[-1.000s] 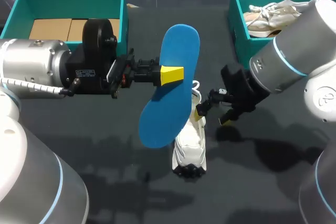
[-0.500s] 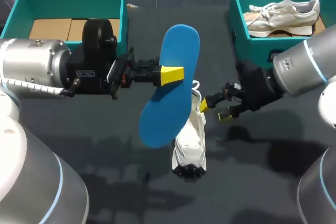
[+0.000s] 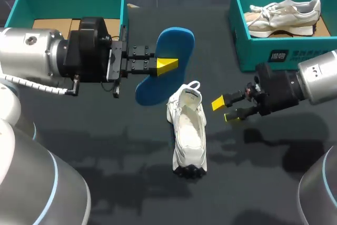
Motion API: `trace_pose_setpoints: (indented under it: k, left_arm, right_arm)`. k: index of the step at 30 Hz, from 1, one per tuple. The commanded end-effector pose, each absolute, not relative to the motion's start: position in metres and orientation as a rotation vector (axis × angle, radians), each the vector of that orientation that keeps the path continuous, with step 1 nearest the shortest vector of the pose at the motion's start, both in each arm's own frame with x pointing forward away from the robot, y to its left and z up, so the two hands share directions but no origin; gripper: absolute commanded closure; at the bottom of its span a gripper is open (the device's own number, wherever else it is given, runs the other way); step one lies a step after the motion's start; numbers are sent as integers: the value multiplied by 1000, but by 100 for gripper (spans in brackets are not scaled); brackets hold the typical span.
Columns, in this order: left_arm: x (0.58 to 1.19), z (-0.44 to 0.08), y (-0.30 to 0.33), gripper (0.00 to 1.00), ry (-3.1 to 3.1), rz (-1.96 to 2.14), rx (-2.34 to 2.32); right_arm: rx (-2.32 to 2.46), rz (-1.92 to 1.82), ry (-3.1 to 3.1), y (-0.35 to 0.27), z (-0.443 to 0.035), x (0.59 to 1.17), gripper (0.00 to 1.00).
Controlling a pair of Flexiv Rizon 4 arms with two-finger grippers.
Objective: Take the shoe out of the shoebox, open the shoe tongue, remove and reinsert the insole, then place the shoe into the shoebox
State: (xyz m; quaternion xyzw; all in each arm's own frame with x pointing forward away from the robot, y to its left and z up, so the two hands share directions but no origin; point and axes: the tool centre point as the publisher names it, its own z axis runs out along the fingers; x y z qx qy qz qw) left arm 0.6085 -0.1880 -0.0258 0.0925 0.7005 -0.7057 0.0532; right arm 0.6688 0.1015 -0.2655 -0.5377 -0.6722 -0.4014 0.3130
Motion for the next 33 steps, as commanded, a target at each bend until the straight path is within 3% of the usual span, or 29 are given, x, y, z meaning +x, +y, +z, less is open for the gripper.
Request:
trace_pose_setpoints:
  k: [1, 14, 26, 33]
  left_arm:
    - [629, -35, -193, 100, 2120, -1882, 707]
    - [635, -36, -195, 100, 1991, -1728, 884]
    - [653, -83, -209, 100, 1762, -1416, 1110]
    - [654, -91, -211, 100, 1692, -1470, 1089]
  right_arm:
    - [-1410, -1062, -1768, 100, -268, 670, 0]
    - [-1369, -1084, -1753, 102, -264, 674, 0]
    - [-1292, -1160, -1630, 93, -250, 680, 0]
    - [-1275, -1178, -1564, 92, -249, 684, 0]
